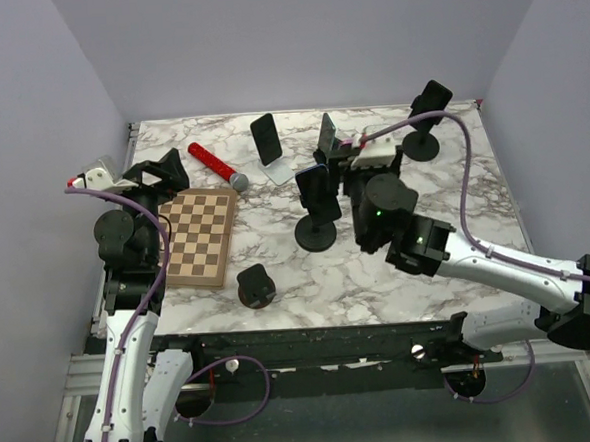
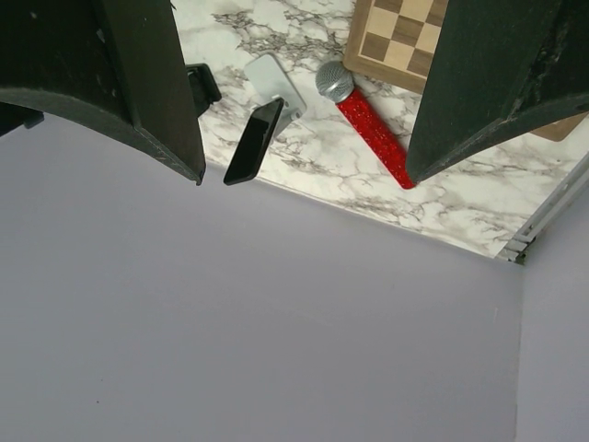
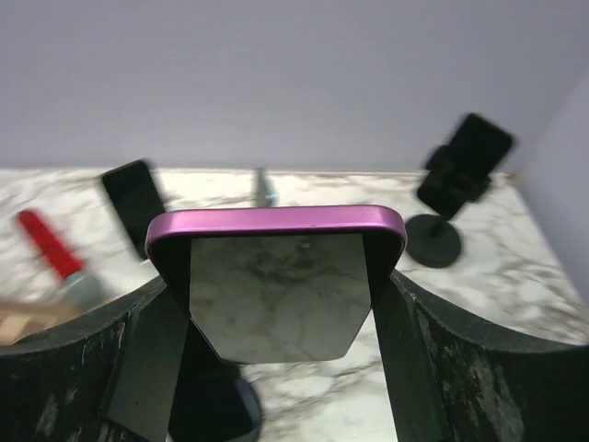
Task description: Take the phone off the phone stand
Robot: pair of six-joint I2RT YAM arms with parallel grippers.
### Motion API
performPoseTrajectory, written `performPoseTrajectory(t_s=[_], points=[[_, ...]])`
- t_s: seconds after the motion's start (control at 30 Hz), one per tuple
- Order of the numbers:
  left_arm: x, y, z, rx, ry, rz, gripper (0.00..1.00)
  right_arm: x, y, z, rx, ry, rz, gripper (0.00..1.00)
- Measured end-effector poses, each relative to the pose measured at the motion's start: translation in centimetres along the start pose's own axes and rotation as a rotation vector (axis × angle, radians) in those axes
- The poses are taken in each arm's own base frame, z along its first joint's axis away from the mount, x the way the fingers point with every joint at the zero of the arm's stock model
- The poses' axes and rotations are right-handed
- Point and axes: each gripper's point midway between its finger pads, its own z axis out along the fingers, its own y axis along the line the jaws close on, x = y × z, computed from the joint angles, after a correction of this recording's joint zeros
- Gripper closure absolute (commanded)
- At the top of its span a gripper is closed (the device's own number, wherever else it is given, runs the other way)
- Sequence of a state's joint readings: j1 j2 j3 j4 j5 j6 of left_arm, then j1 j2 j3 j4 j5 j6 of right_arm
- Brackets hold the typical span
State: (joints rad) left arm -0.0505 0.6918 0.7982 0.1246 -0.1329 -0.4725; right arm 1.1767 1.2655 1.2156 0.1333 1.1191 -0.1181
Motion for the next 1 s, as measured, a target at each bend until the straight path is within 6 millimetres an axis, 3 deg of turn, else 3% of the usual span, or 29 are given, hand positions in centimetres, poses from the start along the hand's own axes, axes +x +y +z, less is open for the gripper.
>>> performPoseTrajectory(t_s=[0.1, 0.23, 0.47, 0.63, 1.0], points=[[0.1, 0.0, 0.0, 0.005, 0.003, -0.004, 0.01, -0.4, -5.6, 1.9, 0.177, -0.003, -0.012, 0.99], [0.0, 0.0, 0.0, 0.007, 0.004, -0.011, 0.01, -0.6, -11.3, 3.3, 0.363, 0.006, -0.054, 0.99], [0.1, -0.2, 0.0, 0.015, 0.007, -0.021, 0.01, 1.7, -17.8, 6.0, 0.594, 0.105, -0.194, 0.99], [0.0, -0.3, 0.0, 0.018, 0.007, -0.026, 0.01, 4.3, -21.0, 9.5, 0.645, 0.246, -0.238, 0.99], [-0.3, -0.5, -0.3, 0.029, -0.001, -0.037, 0.01, 14.8, -24.3, 13.4, 0.533, 0.662, -0.259, 0.99]])
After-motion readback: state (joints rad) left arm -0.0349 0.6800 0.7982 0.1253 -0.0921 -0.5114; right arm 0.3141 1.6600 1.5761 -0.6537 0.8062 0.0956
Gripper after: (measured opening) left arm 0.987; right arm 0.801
